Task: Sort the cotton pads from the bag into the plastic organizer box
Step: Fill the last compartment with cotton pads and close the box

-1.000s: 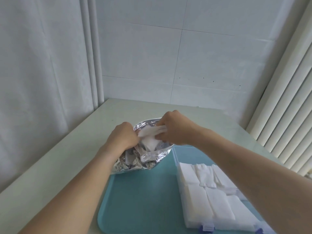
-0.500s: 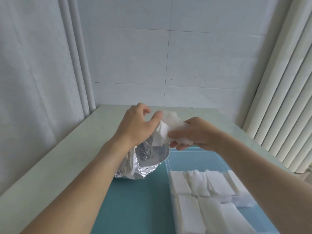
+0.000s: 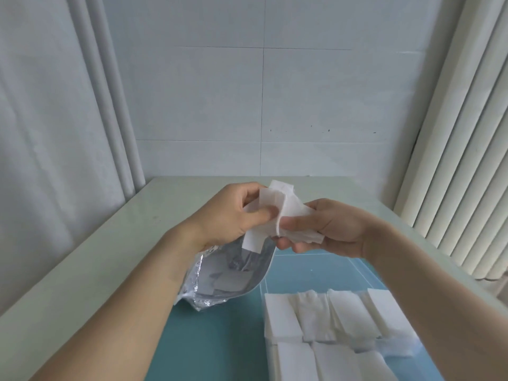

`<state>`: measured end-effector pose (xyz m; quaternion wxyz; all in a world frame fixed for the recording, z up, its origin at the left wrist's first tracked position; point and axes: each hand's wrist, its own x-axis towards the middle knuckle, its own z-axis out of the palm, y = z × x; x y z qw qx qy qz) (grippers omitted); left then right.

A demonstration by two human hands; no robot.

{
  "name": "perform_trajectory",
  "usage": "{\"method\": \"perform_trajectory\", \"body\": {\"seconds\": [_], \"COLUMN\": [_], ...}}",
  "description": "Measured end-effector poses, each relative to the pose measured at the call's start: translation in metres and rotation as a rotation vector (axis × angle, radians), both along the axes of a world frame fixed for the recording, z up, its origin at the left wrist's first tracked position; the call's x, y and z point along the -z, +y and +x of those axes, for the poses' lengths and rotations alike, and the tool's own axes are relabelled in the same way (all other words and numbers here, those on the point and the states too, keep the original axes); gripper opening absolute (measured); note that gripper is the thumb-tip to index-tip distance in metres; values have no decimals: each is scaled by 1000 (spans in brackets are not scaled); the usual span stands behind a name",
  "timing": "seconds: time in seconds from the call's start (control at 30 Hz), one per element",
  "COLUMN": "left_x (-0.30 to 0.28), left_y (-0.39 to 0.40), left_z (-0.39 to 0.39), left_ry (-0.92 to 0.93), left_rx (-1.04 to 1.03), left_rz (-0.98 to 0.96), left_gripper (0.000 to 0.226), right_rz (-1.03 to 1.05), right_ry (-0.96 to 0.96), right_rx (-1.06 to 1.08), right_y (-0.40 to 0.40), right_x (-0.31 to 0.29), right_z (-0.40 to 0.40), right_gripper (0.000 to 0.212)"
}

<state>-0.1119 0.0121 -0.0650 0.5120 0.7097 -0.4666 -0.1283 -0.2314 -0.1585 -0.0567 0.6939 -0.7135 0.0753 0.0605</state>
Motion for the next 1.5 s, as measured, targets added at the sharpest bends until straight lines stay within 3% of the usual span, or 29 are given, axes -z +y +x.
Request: {"method": "perform_trajectory", "body": {"seconds": [0.13,0.27,0.47,0.67,0.8,0.87,0.97,1.07,1.23,1.37,1.5], "left_x": [5,9,0,-10,-13,-14,-16,-21,-22,-21,-20], "left_y": [-6,-9,-2,11,19,22,26,31,37,36,25], "left_z": [-1,1,-3,0,9,6,-1,-3,6,8,-2], "left_ry": [-127,-230,-191,-51,-97,-35,0,-18,-15,44,-4], "left_rx": [-98,-176,-186,-48,-56,0,67,71,-82,-191,-187], "left_rz": [11,50,-7,54,98,99,120,119,34,-152,-165], "left_gripper": [16,13,14,63,21,9,7,8,13,14,11], "right_rz": [-51,-184,-76,29,5,-117,-362,-412,-171,-219,-141], "right_ry": [-24,-102,-174,-226,-218,-223,-286,-382,-436,-406,-434], "right_rx": [-58,12,218,314,284,349,467,517,607,353,431], "right_y": [1,12,20,25,34,40,49,53,50,51,52], "right_x": [-1,7,23,14,12,10,3,-4,-15,-15,-4], "right_z": [-2,3,12,7,-1,-3,-3,-3,-6,-16,-6], "right_gripper": [40,39,25,28,29,24,22,19,17,19,22]}}
